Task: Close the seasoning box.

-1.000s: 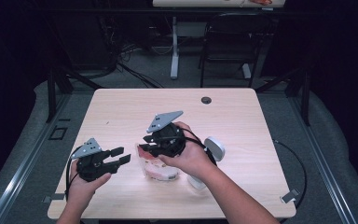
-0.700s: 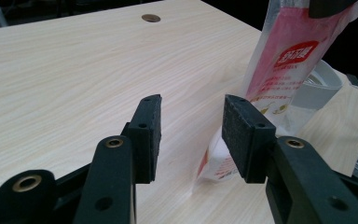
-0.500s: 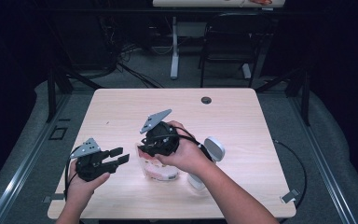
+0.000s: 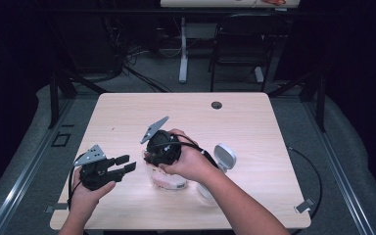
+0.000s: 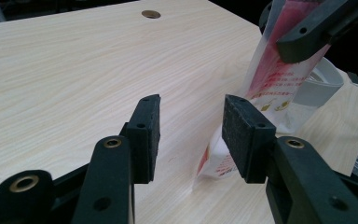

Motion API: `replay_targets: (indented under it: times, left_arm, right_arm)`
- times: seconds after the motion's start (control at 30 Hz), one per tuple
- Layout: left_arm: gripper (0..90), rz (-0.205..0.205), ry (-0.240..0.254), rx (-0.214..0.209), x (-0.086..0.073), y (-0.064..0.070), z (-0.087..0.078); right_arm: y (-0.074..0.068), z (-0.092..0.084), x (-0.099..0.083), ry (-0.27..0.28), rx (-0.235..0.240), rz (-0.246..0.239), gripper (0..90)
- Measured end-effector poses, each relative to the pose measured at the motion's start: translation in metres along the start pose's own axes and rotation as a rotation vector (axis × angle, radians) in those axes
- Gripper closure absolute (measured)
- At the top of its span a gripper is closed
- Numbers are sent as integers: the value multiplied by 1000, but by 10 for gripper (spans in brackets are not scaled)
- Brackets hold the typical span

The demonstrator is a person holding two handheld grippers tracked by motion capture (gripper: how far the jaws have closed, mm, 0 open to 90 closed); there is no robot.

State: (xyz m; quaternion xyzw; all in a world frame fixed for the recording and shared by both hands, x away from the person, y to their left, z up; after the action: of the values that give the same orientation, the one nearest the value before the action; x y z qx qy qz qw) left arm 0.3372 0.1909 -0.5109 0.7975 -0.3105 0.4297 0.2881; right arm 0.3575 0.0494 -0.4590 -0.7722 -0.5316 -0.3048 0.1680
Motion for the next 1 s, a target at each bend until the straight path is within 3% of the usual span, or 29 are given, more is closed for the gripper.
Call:
replay_targets:
  times: [0.63, 1.0]
  left_arm:
    - [562, 2, -8, -1, -2, 0, 2]
    - [519, 9, -8, -36, -3, 5, 8]
  right_arm:
    - [0, -1, -2, -36, 10, -21, 891]
    - [5, -12, -8, -7, 2, -10, 897]
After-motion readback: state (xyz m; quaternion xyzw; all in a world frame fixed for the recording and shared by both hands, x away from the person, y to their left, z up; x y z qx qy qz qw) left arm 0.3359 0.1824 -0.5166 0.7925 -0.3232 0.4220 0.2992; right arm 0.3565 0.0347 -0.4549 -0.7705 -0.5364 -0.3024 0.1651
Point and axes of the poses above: each handheld gripper's, and its own axes: z roughly forward along the jaws, x roughly out of its top, y roughly to its right, the point moved 7 cm from there along z, roughly forward along the jaws, and after that the axes turned 3 degrees about -x, right-handed, at the moved point
